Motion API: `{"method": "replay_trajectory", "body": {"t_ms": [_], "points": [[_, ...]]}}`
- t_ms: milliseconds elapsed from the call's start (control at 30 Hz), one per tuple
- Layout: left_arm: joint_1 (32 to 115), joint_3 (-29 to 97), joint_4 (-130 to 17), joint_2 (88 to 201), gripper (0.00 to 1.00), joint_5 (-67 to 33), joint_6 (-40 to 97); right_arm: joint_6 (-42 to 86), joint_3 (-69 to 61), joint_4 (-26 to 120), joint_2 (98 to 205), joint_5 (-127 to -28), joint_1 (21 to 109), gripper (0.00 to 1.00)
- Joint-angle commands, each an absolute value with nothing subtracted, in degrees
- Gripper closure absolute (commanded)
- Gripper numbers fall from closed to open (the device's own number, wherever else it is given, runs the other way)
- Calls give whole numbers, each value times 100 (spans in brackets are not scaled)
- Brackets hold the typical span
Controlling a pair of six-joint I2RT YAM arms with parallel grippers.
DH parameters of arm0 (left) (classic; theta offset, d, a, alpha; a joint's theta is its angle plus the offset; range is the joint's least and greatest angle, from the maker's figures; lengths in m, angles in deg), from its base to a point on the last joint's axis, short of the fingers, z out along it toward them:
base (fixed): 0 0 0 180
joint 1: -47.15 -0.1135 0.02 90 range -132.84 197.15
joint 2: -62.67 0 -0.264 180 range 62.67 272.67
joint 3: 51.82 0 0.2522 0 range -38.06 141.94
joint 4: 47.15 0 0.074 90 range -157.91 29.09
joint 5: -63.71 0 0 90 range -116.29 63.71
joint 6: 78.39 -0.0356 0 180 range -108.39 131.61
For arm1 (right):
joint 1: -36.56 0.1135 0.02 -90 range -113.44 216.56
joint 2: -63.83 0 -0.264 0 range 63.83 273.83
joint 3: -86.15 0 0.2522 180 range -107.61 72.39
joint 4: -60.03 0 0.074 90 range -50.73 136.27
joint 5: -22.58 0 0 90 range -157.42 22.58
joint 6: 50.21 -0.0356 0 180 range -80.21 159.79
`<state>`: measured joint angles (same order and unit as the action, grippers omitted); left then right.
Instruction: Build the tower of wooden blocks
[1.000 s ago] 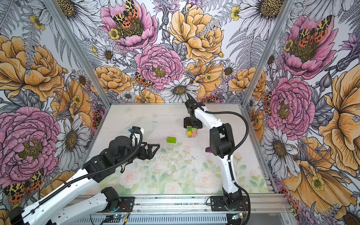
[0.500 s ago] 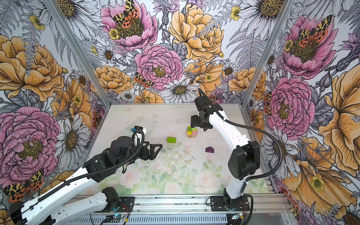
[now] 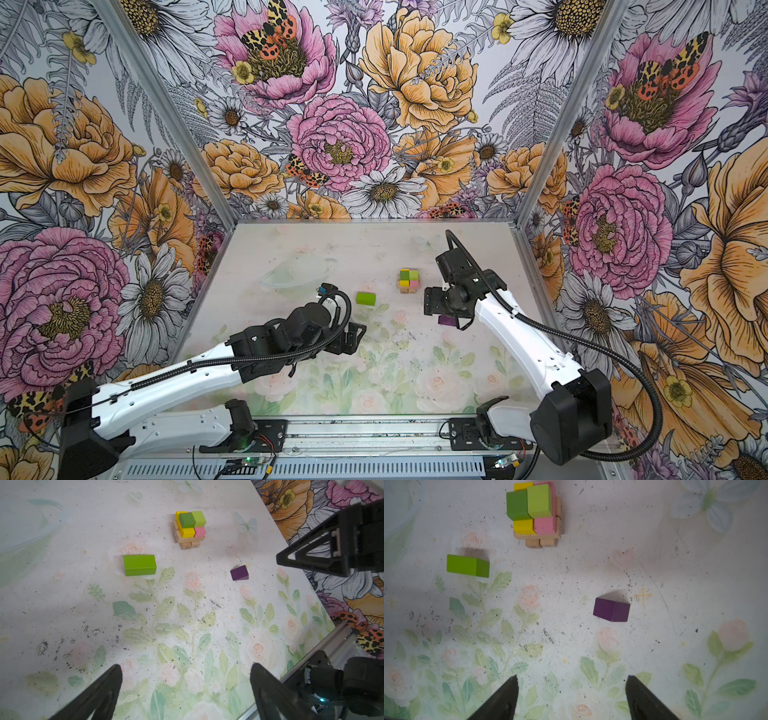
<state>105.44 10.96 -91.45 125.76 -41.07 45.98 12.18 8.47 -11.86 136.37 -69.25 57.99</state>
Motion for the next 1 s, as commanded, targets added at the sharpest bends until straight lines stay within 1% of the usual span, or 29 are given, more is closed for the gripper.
{"method": "replay_trajectory", "body": {"t_ms": [0, 267, 433, 767, 967], "points": [[10213, 1323, -9024, 12911, 3, -4019, 4485, 1164, 1010, -972, 13342, -7049, 5837, 16], [9376, 2031, -9029, 14272, 3, -3535, 4077, 1147, 1243, -972, 12980, -7014, 5800, 13], [9225, 2455, -9027, 14968, 3, -3447, 3869, 1217, 1245, -976, 12861, -7028, 5760, 13], [8852, 2782, -8842, 15763, 4, -3157, 3519, 1342, 1096, -1007, 12834, -7189, 5614, 13], [8766, 3401, -9098, 16524, 4, -3233, 3258, 1255, 1043, -1007, 12792, -7250, 5564, 12]]}}
